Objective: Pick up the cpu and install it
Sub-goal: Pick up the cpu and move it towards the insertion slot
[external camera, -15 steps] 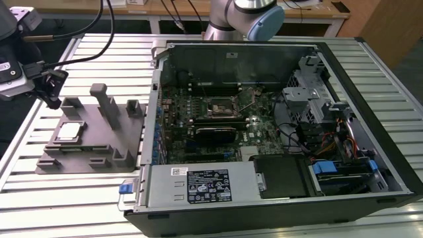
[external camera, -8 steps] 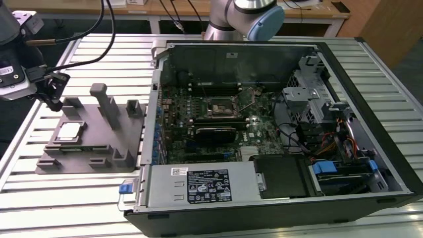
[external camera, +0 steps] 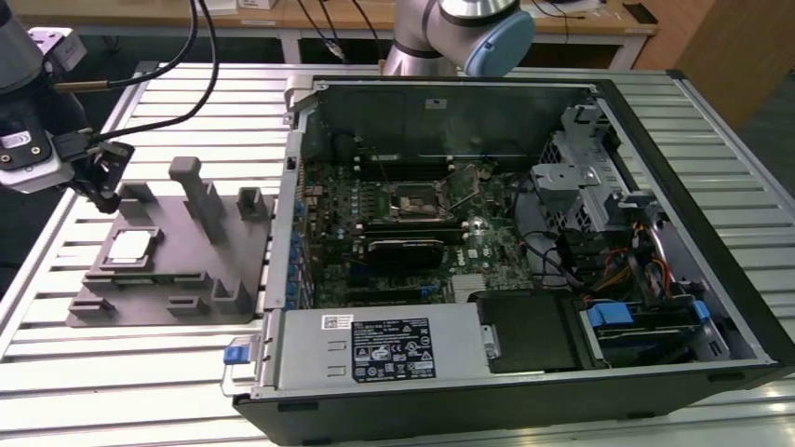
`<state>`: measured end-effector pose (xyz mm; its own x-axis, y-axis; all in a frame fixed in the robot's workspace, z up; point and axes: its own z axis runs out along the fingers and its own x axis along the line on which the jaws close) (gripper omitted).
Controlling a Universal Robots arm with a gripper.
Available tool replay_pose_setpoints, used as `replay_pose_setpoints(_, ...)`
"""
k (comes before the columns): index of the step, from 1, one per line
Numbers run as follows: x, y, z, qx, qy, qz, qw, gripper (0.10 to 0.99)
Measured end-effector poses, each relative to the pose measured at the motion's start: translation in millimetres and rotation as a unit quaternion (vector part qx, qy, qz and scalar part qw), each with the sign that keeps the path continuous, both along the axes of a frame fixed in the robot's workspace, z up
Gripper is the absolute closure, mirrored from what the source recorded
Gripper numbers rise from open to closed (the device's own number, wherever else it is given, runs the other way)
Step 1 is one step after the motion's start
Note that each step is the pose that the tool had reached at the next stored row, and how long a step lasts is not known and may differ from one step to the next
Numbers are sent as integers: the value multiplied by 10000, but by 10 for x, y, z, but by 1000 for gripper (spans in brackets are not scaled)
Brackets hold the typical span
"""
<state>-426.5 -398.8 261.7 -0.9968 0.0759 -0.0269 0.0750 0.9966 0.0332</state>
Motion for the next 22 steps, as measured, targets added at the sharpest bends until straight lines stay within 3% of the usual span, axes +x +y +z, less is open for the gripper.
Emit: replay_pose_setpoints(22,-1,0,-196,-32,-1,0,10000,980)
